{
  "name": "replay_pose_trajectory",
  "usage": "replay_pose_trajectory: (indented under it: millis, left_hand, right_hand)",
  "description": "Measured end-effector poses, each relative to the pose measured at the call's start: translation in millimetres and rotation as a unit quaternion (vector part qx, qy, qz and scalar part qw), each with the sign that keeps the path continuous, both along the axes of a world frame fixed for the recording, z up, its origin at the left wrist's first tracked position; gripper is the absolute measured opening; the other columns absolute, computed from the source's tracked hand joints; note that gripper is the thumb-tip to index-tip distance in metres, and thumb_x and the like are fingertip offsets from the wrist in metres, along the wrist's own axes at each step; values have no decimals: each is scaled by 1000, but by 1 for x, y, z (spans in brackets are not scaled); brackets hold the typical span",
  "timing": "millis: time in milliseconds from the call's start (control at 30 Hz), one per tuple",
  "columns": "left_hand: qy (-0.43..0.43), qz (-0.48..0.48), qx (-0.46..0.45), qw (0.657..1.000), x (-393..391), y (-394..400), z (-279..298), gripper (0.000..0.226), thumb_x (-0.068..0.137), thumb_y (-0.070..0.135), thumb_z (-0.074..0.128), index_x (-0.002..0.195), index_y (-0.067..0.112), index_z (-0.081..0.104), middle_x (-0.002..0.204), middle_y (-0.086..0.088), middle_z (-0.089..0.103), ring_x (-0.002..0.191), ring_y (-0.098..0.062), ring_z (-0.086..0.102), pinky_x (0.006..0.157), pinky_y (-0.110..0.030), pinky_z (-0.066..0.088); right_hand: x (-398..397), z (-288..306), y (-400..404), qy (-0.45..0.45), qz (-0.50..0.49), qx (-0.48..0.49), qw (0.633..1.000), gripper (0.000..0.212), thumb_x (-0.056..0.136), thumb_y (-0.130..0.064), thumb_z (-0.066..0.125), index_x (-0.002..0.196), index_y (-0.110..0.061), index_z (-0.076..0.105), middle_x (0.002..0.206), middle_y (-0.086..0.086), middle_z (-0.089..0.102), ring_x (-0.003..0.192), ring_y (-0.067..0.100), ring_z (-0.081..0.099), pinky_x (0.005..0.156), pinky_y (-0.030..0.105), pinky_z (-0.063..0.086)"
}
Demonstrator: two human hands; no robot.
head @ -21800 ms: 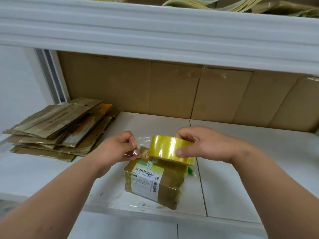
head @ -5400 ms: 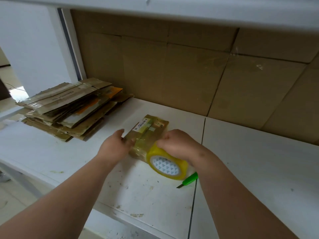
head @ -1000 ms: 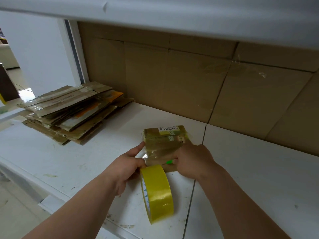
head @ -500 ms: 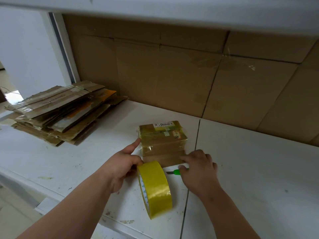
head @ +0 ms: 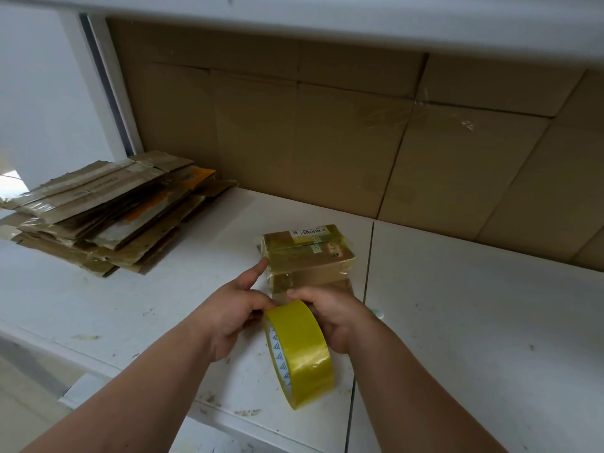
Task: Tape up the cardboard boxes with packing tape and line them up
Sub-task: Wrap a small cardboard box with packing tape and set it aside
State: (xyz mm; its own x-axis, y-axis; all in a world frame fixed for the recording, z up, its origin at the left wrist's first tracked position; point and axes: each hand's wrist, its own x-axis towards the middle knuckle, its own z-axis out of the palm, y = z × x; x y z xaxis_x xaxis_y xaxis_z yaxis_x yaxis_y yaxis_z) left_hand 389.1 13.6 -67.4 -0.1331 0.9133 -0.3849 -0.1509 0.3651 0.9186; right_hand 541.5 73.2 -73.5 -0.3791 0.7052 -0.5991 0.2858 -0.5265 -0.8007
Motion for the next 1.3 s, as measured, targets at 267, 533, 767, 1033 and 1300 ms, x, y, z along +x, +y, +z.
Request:
replay_pose_trajectory:
  millis: [267,533,767,1033,1300]
  left_hand:
    - [87,-5,9,996,-12,-3,4,64,92,19,67,145,43,42,90,-4,76,90,-23,67,98,-43,52]
    - [559,-55,115,819,-16,29,6,55,99,51,45,151,45,29,130,-3,51,114,-20,51,95,-31,44]
    - [641,-124,127,747,-17,50,-10,54,91,55,58,142,48,44,149,5,32,135,-22,32,109,-39,34]
    - [607,-68,214,762,-14,53,-26,52,72,30,83,122,21,69,146,-12,47,138,-39,32,108,-53,38]
    - [575,-134,192,784,-25,57,-24,61,84,39,75,140,31,53,159,5,32,149,-17,21,120,-37,24]
  right_hand:
    - [-12,-3,0,32,-18,8,999,46,64,-22,76,105,-3,72,99,18,73,92,33,70,94,53,54]
    - [-5,-6,-2,47,-57,51,996,15,90,-8,64,76,-14,62,58,2,62,60,19,59,63,29,49]
    - [7,-4,-6,47,-58,71,995,16,92,-9,61,78,-17,59,58,-5,59,58,12,55,54,22,42]
    - [24,-6,-12,94,-110,74,987,8,91,-6,60,87,-13,61,84,7,67,77,21,62,67,30,48]
    - [27,-5,-11,116,-193,95,970,12,94,-4,58,85,-11,58,94,19,72,84,26,65,74,33,52]
